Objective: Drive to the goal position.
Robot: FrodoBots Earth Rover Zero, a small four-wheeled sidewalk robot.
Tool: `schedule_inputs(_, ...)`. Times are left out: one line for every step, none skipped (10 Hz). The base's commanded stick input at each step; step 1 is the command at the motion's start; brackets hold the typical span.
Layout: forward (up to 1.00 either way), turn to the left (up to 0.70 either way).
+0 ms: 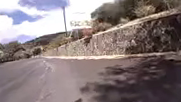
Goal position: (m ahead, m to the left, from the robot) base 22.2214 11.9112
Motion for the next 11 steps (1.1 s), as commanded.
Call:
schedule_inputs(0.5, 0.0)
schedule_inputs(0.5, 0.0)
schedule_inputs(0.5, 0.0)
schedule_inputs(0.5, 0.0)
schedule_inputs(0.5, 0.0)
schedule_inputs(0.5, 0.0)
schedule_inputs(0.5, 0.0)
schedule_inputs(0.5, 0.0)
schedule_inputs(0.5, 0.0)
schedule_inputs(0.5, 0.0)
schedule_inputs(0.5, 0.0)
